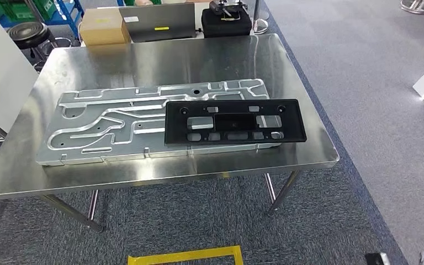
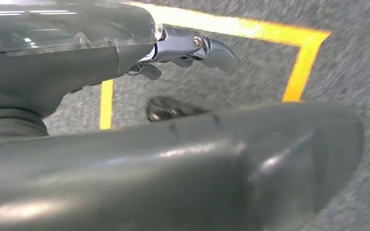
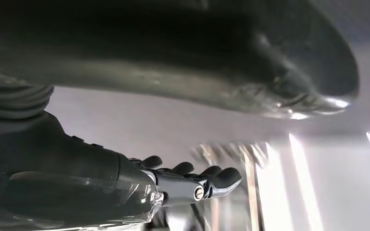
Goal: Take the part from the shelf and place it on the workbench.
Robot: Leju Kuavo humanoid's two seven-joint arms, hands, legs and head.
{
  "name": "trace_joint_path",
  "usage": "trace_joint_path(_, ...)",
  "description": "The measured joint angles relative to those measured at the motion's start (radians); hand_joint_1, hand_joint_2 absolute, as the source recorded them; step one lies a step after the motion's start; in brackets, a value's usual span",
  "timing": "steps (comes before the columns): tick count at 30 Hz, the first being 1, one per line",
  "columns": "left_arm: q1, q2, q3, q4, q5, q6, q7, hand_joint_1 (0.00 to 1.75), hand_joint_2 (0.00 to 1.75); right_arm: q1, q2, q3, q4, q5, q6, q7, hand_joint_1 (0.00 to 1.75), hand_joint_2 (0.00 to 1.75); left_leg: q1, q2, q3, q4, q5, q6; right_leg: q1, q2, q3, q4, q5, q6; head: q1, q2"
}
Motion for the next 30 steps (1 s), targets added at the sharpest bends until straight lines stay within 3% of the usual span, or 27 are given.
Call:
trace_joint_path(1, -0.001, 0.000, 0.000, 0.000, -0.005, -0.004, 0.006, 0.00, 0.00, -0.005, 0.014, 0.001, 0.067, 0.045, 0.024, 0.072, 0.00, 0.00, -0.001, 0.000, 0.051, -0.040, 0.023, 0.003, 0.001, 0.000, -0.020, 0.005, 0.013, 0.001, 0.000, 0.000)
trace_joint_path(4, -0.005, 0.000, -0.001, 0.000, -0.025, -0.021, 0.030, 0.00, 0.00, -0.025, 0.074, 0.016, 0.302, 0.210, 0.142, 0.347, 0.00, 0.00, -0.009, 0.000, 0.247, -0.242, 0.069, 0.022, 0.005, 0.001, -0.081, 0.020, 0.061, 0.013, 0.000, 0.000)
trace_joint_path(5, -0.005, 0.000, -0.001, 0.000, -0.030, -0.025, 0.036, 0.00, 0.00, -0.028, 0.085, 0.023, 0.326, 0.227, 0.170, 0.380, 0.00, 0.00, -0.011, 0.000, 0.260, -0.270, 0.063, 0.028, 0.004, 0.001, -0.083, 0.020, 0.070, 0.018, 0.000, 0.000)
trace_joint_path(7, -0.004, -0.004, -0.003, 0.000, -0.037, -0.033, 0.046, 0.00, 0.00, -0.032, 0.102, 0.034, 0.365, 0.249, 0.217, 0.418, 0.00, 0.00, -0.011, 0.003, 0.252, -0.282, 0.079, 0.040, 0.001, 0.002, -0.085, 0.017, 0.083, 0.030, 0.000, 0.000)
trace_joint_path(8, -0.004, -0.006, -0.004, 0.001, -0.041, -0.034, 0.051, 0.00, 0.00, -0.034, 0.108, 0.039, 0.379, 0.256, 0.235, 0.426, 0.00, 0.00, -0.009, 0.006, 0.245, -0.285, 0.090, 0.048, 0.000, 0.004, -0.089, 0.025, 0.070, 0.036, 0.000, 0.000)
trace_joint_path(9, -0.003, -0.008, -0.006, 0.001, -0.045, -0.035, 0.054, 0.00, 0.00, -0.034, 0.113, 0.043, 0.391, 0.261, 0.249, 0.431, 0.00, 0.00, -0.007, 0.009, 0.235, -0.288, 0.103, 0.054, -0.001, 0.006, -0.098, 0.049, 0.037, 0.041, 0.000, 0.000)
trace_joint_path(10, -0.002, -0.009, -0.007, 0.001, -0.049, -0.036, 0.058, 0.00, 0.00, -0.036, 0.117, 0.047, 0.401, 0.264, 0.262, 0.432, 0.00, 0.00, -0.005, 0.012, 0.223, -0.289, 0.116, 0.059, -0.004, 0.007, -0.111, 0.095, -0.015, 0.045, 0.000, 0.000)
trace_joint_path(12, 0.001, -0.010, -0.011, 0.001, -0.058, -0.036, 0.063, 0.00, 0.00, -0.038, 0.122, 0.054, 0.415, 0.265, 0.277, 0.434, 0.00, 0.00, -0.005, 0.014, 0.192, -0.287, 0.139, 0.062, -0.008, 0.007, -0.137, 0.219, -0.113, 0.055, 0.000, 0.000)
trace_joint_path(13, 0.002, -0.011, -0.012, 0.001, -0.063, -0.036, 0.066, 0.00, 0.00, -0.039, 0.124, 0.056, 0.420, 0.266, 0.282, 0.434, 0.00, 0.00, -0.005, 0.015, 0.177, -0.284, 0.150, 0.060, -0.011, 0.007, -0.141, 0.270, -0.131, 0.060, 0.000, 0.000)
trace_joint_path(14, 0.002, -0.012, -0.015, 0.001, -0.067, -0.036, 0.068, 0.00, 0.00, -0.040, 0.126, 0.057, 0.425, 0.266, 0.286, 0.433, 0.00, 0.00, -0.004, 0.016, 0.161, -0.280, 0.160, 0.058, -0.014, 0.007, -0.131, 0.292, -0.123, 0.064, 0.000, 0.000)
trace_joint_path(15, 0.002, -0.014, -0.017, 0.001, -0.070, -0.037, 0.071, 0.00, 0.00, -0.040, 0.128, 0.059, 0.428, 0.268, 0.290, 0.433, 0.00, 0.00, -0.003, 0.016, 0.144, -0.274, 0.168, 0.055, -0.016, 0.007, -0.104, 0.280, -0.098, 0.066, 0.000, 0.000)
trace_joint_path(17, 0.003, -0.018, -0.023, 0.001, -0.075, -0.038, 0.075, 0.00, 0.00, -0.043, 0.129, 0.063, 0.434, 0.272, 0.298, 0.428, 0.00, 0.00, -0.002, 0.015, 0.112, -0.257, 0.182, 0.046, -0.020, 0.007, -0.002, 0.158, -0.059, 0.066, 0.000, 0.000)
trace_joint_path(19, 0.002, -0.021, -0.029, 0.001, -0.078, -0.039, 0.077, 0.00, 0.00, -0.047, 0.130, 0.066, 0.437, 0.275, 0.302, 0.420, 0.00, 0.00, -0.002, 0.015, 0.090, -0.240, 0.194, 0.034, -0.016, 0.009, 0.081, 0.029, -0.069, 0.056, 0.000, 0.000)
trace_joint_path(20, 0.002, -0.022, -0.031, 0.001, -0.079, -0.039, 0.077, 0.00, 0.00, -0.048, 0.131, 0.067, 0.439, 0.276, 0.306, 0.418, 0.00, 0.00, -0.002, 0.016, 0.084, -0.237, 0.200, 0.027, -0.012, 0.009, 0.095, 0.000, -0.080, 0.050, -0.001, 0.000)
trace_joint_path(22, 0.003, -0.022, -0.033, 0.001, -0.082, -0.040, 0.076, 0.00, 0.00, -0.049, 0.134, 0.070, 0.444, 0.279, 0.321, 0.414, 0.00, 0.00, 0.000, 0.016, 0.079, -0.236, 0.212, 0.014, -0.009, 0.008, 0.087, -0.007, -0.071, 0.033, 0.000, 0.000)
trace_joint_path(23, 0.005, -0.022, -0.034, 0.001, -0.084, -0.041, 0.074, 0.00, 0.00, -0.050, 0.136, 0.072, 0.447, 0.282, 0.330, 0.415, 0.00, 0.00, 0.002, 0.015, 0.073, -0.229, 0.202, 0.008, -0.010, 0.006, 0.079, -0.008, -0.061, 0.024, 0.000, 0.000)
trace_joint_path(25, 0.009, -0.020, -0.035, 0.001, -0.085, -0.044, 0.069, 0.00, 0.00, -0.052, 0.141, 0.078, 0.453, 0.289, 0.347, 0.423, 0.00, 0.00, 0.006, 0.013, 0.050, -0.167, 0.127, -0.003, -0.011, 0.001, 0.056, -0.011, -0.037, 0.008, 0.000, 0.000)
trace_joint_path(27, 0.010, -0.018, -0.035, 0.001, -0.085, -0.048, 0.063, 0.00, 0.00, -0.054, 0.146, 0.082, 0.457, 0.294, 0.365, 0.437, 0.00, 0.00, 0.007, 0.012, 0.019, -0.046, 0.028, -0.010, -0.008, -0.001, 0.026, -0.010, -0.015, 0.001, 0.000, 0.000)
trace_joint_path(28, 0.010, -0.017, -0.035, 0.001, -0.085, -0.051, 0.060, 0.00, 0.00, -0.054, 0.150, 0.084, 0.460, 0.297, 0.373, 0.442, 0.00, 0.00, 0.007, 0.012, 0.012, 0.009, 0.005, -0.013, -0.007, -0.001, 0.010, -0.009, -0.003, 0.001, 0.000, 0.000)
trace_joint_path(29, 0.010, -0.016, -0.035, 0.001, -0.086, -0.053, 0.057, 0.00, 0.00, -0.054, 0.153, 0.087, 0.462, 0.301, 0.381, 0.445, 0.00, 0.00, 0.007, 0.012, 0.018, 0.041, 0.005, -0.014, -0.006, -0.001, -0.007, -0.006, 0.009, 0.002, 0.000, 0.000)
trace_joint_path(30, 0.010, -0.014, -0.036, 0.001, -0.086, -0.055, 0.055, 0.00, 0.00, -0.055, 0.157, 0.089, 0.464, 0.305, 0.388, 0.448, 0.00, 0.00, 0.007, 0.012, 0.041, 0.038, 0.027, -0.014, -0.005, -0.001, -0.025, -0.002, 0.020, 0.003, 0.000, 0.000)
